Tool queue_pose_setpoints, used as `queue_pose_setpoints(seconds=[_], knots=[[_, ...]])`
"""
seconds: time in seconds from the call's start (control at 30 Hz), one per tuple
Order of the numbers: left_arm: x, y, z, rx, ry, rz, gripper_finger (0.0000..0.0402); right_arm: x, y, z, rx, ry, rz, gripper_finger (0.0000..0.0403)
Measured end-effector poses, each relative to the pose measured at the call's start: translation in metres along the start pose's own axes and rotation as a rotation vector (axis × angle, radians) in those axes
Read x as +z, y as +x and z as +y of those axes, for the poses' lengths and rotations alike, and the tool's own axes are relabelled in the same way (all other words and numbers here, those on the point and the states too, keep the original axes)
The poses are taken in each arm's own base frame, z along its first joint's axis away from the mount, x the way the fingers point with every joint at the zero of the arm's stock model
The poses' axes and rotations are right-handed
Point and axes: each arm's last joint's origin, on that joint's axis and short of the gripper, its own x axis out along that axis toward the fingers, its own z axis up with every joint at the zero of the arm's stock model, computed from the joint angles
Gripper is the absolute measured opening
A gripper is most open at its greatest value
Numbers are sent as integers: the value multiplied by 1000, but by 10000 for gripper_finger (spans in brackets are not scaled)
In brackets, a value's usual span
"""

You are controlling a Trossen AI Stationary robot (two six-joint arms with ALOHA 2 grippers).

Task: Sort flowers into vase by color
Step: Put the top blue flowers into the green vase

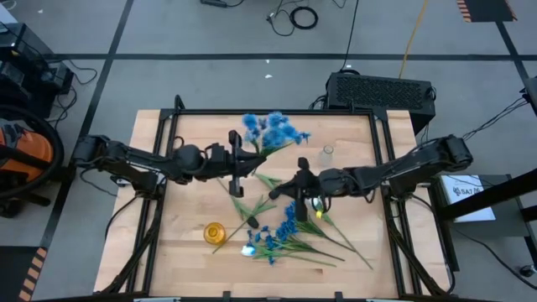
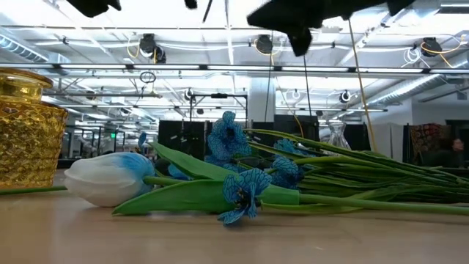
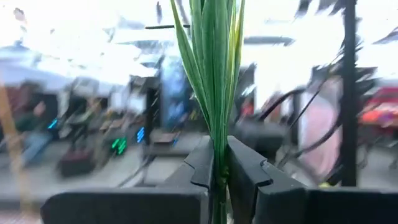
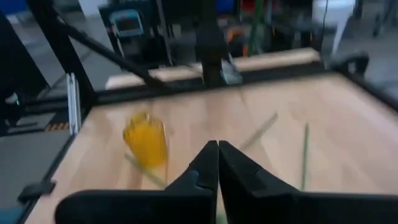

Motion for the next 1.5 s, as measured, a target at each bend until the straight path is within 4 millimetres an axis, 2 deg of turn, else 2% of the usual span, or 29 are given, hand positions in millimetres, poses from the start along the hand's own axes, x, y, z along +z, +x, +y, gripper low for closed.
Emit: queue_pose_setpoints(seconds=[0.27,0.47,0.6,0.8,0.97,1.1,1.27,1.43,1.5], knots=[[-3,4,-4,-107,-6,-97,29,5,9,-10,-71,-44,-99,83],[-21,9,-8,-158,-5,-130,29,9,9,-10,-62,-106,-138,140],[-32,11,-9,-156,-6,-170,29,12,8,-6,-12,-162,-169,159],[-45,13,-10,-156,-6,-181,29,17,7,-5,7,-169,-215,164],[-49,14,-10,-155,-6,-180,29,17,7,-5,3,-176,-214,159],[-52,19,-11,-156,-6,-172,29,15,8,-6,3,-195,-204,138],[-59,27,-12,-157,-6,-156,29,15,9,-5,20,-199,-200,86],[-60,28,-12,-158,-6,-151,29,14,9,-6,12,-195,-192,13],[-60,28,-12,-160,-6,-145,29,13,9,-6,13,-182,-180,10]])
